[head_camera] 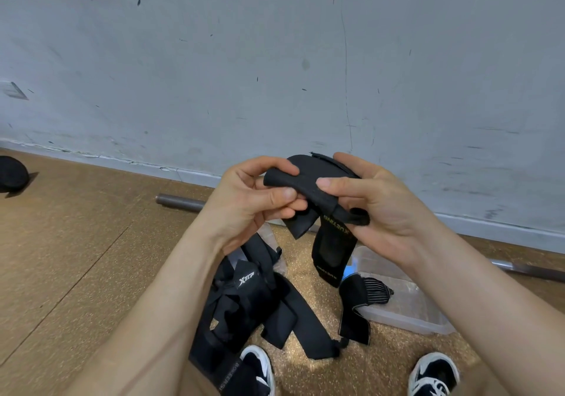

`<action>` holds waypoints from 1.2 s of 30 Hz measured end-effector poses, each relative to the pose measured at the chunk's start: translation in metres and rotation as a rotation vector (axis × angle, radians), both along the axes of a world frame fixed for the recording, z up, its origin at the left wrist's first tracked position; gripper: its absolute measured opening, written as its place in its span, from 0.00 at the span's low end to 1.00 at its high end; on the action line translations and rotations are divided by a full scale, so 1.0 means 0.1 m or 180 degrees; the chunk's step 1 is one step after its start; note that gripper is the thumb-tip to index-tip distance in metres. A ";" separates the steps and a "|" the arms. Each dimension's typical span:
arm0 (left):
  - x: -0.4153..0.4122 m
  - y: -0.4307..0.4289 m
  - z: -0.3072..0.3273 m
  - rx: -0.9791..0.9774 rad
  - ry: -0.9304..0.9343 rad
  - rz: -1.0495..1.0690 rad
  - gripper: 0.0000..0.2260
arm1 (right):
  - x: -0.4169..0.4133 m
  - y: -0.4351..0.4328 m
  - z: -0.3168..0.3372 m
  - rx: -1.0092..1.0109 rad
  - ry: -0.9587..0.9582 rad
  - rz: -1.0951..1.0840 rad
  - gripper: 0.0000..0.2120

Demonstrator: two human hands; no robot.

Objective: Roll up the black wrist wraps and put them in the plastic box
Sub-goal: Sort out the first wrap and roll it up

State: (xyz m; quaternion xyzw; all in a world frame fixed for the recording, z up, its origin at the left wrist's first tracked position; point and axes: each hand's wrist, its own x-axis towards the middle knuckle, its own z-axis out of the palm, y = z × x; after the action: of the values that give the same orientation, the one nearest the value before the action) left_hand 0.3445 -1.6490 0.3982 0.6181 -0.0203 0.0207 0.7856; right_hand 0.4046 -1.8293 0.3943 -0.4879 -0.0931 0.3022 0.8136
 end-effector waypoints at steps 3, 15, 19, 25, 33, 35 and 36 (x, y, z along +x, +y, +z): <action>0.03 0.03 -0.03 0.0094 -0.0036 -0.0052 0.10 | -0.01 0.01 0.00 0.0080 -0.0023 -0.0032 0.46; 0.03 0.05 -0.02 0.0558 0.0206 0.0479 0.10 | -0.04 0.05 -0.06 -0.0123 -0.0576 -0.0188 0.65; 0.05 0.03 -0.04 0.0608 0.0120 0.0517 0.08 | -0.11 0.14 -0.12 -0.0271 -0.0569 -0.0015 0.65; -0.01 -0.02 0.03 0.0968 0.0336 0.0140 0.13 | -0.03 0.18 -0.16 -0.0130 -0.0438 -0.0633 0.51; 0.02 -0.08 -0.03 0.1634 0.0396 0.0107 0.01 | -0.01 0.13 -0.03 -0.1767 -0.2083 -0.1079 0.52; 0.03 -0.08 -0.02 0.1573 0.0390 0.0161 0.03 | -0.01 0.11 -0.03 -0.1590 -0.1977 -0.0992 0.53; 0.03 -0.08 -0.02 0.1563 0.0407 0.0162 0.05 | 0.00 0.10 -0.04 -0.1494 -0.1856 -0.0907 0.55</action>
State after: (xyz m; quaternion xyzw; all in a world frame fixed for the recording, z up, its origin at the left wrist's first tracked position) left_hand 0.3470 -1.6570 0.3963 0.7907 0.0406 -0.0042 0.6109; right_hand 0.4044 -1.8192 0.3904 -0.7338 -0.1800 0.0481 0.6533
